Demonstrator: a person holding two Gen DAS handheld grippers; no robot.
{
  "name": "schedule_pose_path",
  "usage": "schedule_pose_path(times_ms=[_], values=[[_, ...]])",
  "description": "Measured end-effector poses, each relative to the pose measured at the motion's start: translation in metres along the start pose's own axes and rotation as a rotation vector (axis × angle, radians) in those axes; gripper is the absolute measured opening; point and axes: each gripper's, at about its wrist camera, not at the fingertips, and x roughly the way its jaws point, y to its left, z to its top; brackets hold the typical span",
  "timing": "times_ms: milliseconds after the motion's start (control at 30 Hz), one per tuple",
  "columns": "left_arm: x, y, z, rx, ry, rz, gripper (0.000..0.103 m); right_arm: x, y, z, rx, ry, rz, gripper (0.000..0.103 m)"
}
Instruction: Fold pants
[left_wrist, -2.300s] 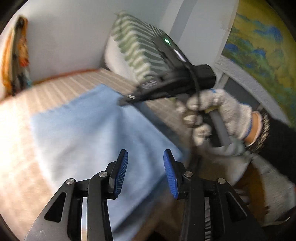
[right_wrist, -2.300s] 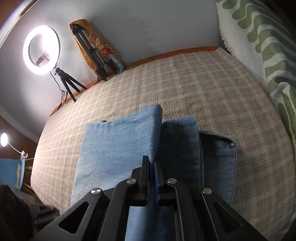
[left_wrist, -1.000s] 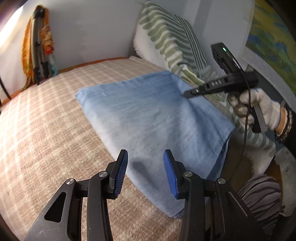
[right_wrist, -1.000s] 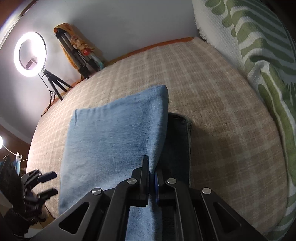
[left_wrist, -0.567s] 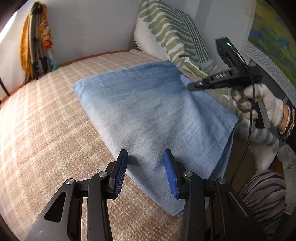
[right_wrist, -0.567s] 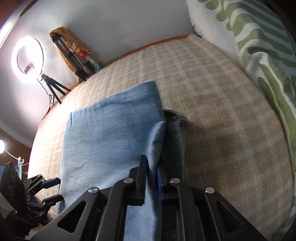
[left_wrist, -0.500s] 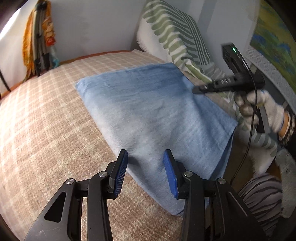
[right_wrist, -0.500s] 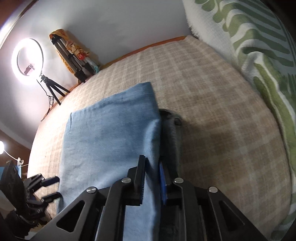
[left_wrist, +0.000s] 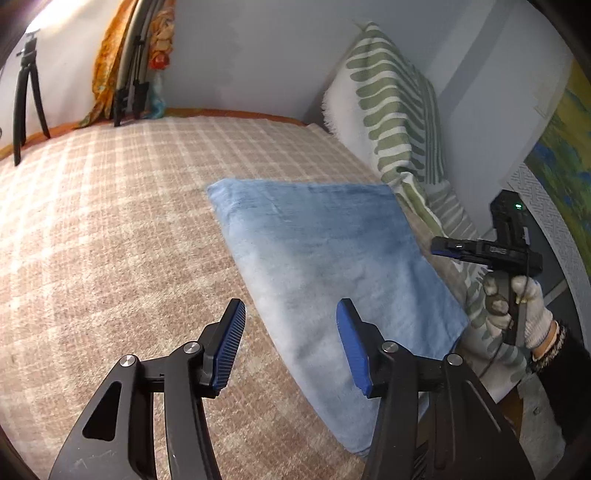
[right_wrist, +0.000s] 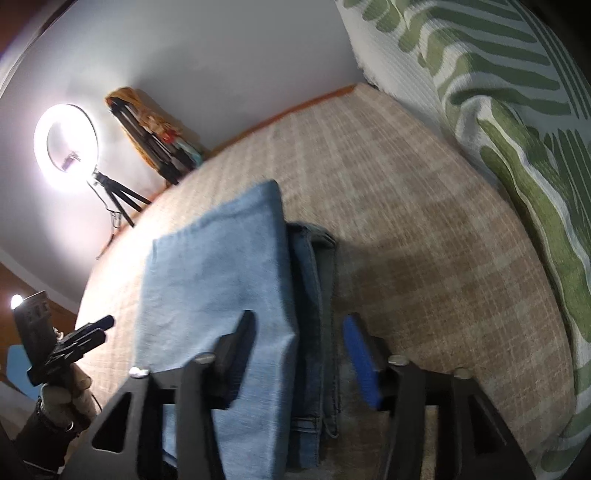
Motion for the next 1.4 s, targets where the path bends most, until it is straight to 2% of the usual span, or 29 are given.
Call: schedule_pose_path(times_ms=[167, 233, 400, 600, 933, 1200, 1300, 1400], values=[[0.008, 0.003, 0.005, -0.028, 0.009, 0.011, 0.052, 0.000, 0.009, 0.004, -0.047, -0.007, 0.016, 0.080], [0.011, 0.003, 0.005, -0.029, 0.011, 0.026, 0.059, 0.004, 0.010, 0.007, -0.060, 0.000, 0.013, 0.082], [0.020, 0.000, 0.012, -0.049, 0.011, 0.042, 0.063, 0.016, 0.006, 0.011, -0.062, 0.024, 0.025, 0.085], [0.032, -0.001, 0.016, -0.082, 0.015, 0.016, 0.063, 0.032, -0.003, 0.015, -0.072, 0.040, 0.013, 0.086], [0.043, 0.013, 0.015, -0.177, 0.032, -0.025, 0.063, 0.056, -0.016, 0.021, -0.034, 0.078, 0.064, 0.086], [0.047, 0.023, 0.012, -0.222, 0.054, -0.046, 0.063, 0.064, -0.017, 0.028, -0.028, 0.063, 0.113, 0.090], [0.053, 0.023, 0.012, -0.215, 0.066, -0.053, 0.062, 0.068, -0.016, 0.030, -0.033, 0.055, 0.148, 0.088], [0.057, 0.013, 0.013, -0.157, 0.067, -0.016, 0.058, 0.073, -0.014, 0.031, -0.034, 0.046, 0.193, 0.084]])
